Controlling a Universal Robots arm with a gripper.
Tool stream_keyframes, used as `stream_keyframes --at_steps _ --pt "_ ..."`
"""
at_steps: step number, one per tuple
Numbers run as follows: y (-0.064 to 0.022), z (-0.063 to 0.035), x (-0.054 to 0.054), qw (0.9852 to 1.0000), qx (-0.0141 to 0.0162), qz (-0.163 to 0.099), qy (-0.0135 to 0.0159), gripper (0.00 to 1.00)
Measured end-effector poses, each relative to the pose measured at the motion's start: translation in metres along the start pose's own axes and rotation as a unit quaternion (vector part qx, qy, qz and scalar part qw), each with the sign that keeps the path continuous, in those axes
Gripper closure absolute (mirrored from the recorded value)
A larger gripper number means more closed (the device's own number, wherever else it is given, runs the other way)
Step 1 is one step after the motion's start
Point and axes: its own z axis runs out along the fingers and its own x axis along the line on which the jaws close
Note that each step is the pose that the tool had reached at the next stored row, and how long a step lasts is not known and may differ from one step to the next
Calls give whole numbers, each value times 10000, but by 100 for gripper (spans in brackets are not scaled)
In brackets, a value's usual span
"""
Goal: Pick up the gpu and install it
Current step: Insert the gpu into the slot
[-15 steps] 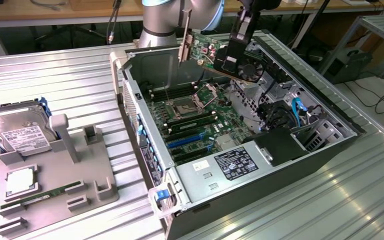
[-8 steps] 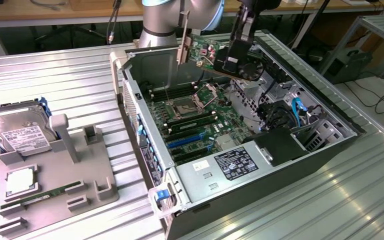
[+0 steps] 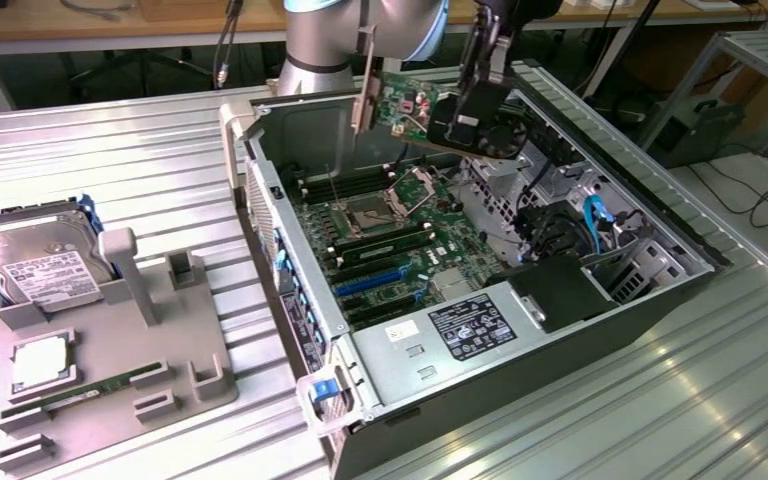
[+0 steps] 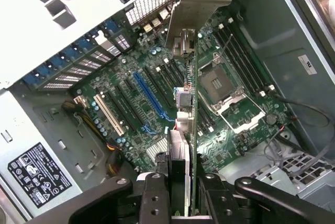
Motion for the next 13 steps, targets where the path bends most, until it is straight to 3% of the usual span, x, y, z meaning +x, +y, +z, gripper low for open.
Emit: stream_keyframes --at_steps 7,13 --pt "0 0 0 9993 -8 -368 7 73" --pt "0 0 0 9973 -16 -732 14 73"
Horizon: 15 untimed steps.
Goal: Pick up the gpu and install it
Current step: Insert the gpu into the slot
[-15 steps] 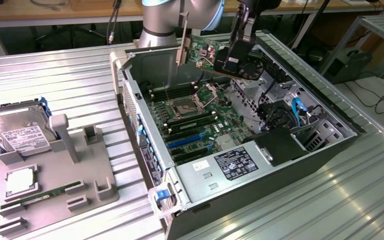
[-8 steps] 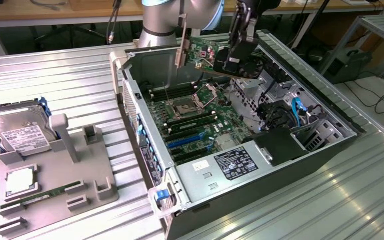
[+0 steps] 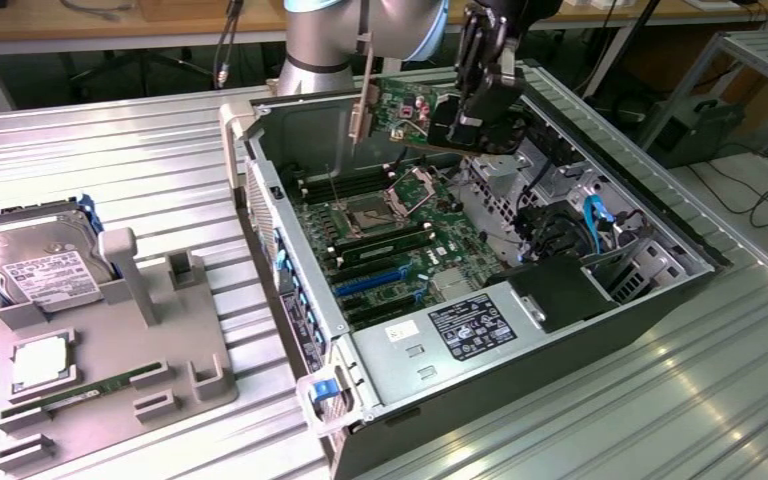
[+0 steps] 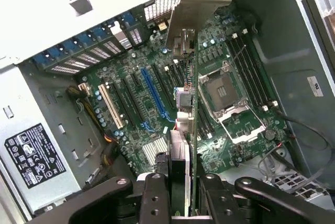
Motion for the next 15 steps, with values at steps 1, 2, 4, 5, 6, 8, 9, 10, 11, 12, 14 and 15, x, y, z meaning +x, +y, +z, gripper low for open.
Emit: stream_keyframes --at_steps 1,2,4,5,6,8,9,10,11,12,14,15 --pt "0 0 0 10000 -2 -83 2 73" --pt "0 0 0 9999 -3 -142 3 73" --pt "0 0 0 9997 -5 -232 5 73" --pt "0 0 0 9996 -6 -276 6 73" --pt "0 0 0 9994 -7 -352 7 73" --pt "0 0 0 9989 -10 -458 9 73" --pt "0 0 0 9986 -11 -523 10 73" --pt "0 0 0 9984 -12 -572 11 73" --pt "0 0 0 9981 -13 -618 12 73" --pt "0 0 0 9977 -14 -672 13 73" --pt "0 0 0 9972 -16 -754 15 73" --pt "0 0 0 9969 -17 -792 15 73"
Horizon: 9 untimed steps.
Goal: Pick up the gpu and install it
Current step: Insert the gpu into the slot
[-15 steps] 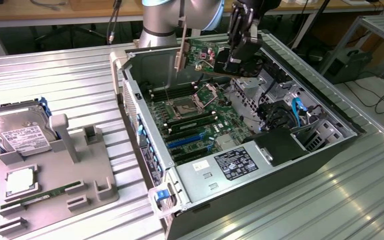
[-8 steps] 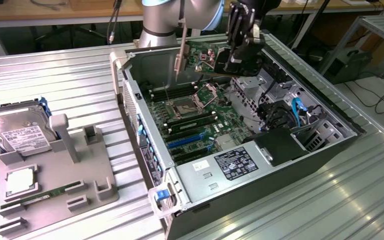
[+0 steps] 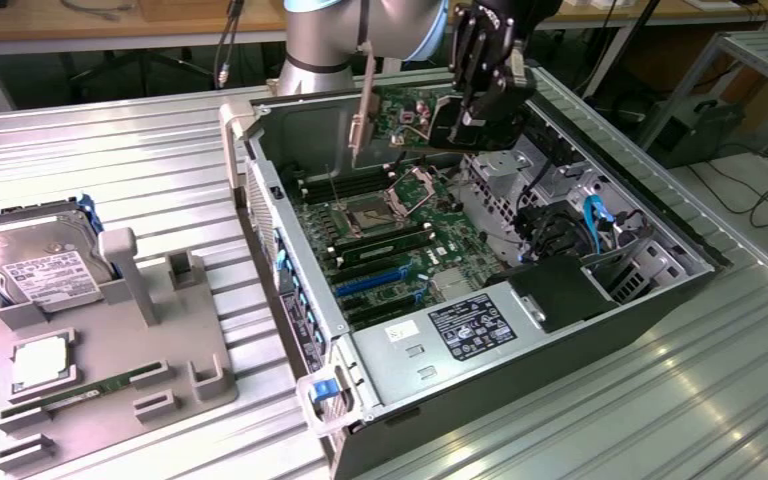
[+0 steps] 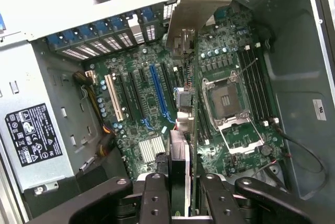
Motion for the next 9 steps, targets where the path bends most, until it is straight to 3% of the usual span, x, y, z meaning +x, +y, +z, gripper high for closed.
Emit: stream_keyframes --at_steps 9 --pt "0 1 0 9993 -7 -365 7 73"
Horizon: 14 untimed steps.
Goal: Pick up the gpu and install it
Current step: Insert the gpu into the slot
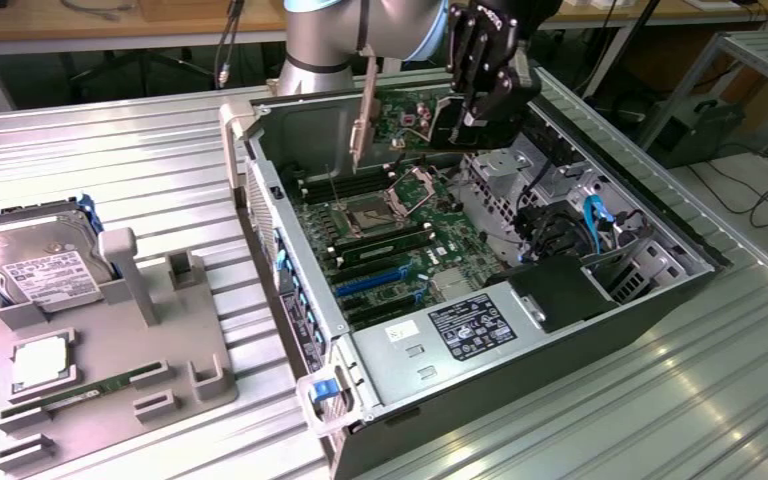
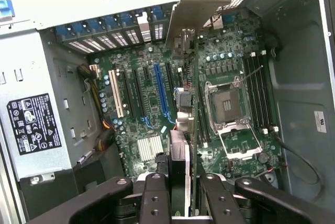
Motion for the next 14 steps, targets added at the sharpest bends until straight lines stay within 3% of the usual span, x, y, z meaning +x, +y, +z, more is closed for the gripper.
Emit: stream_keyframes --at_steps 5,10,14 --pt "0 2 0 9997 -5 -264 5 73" --pt "0 6 0 9981 -12 -611 11 73" --pt "-1 15 0 9970 20 -769 13 73"
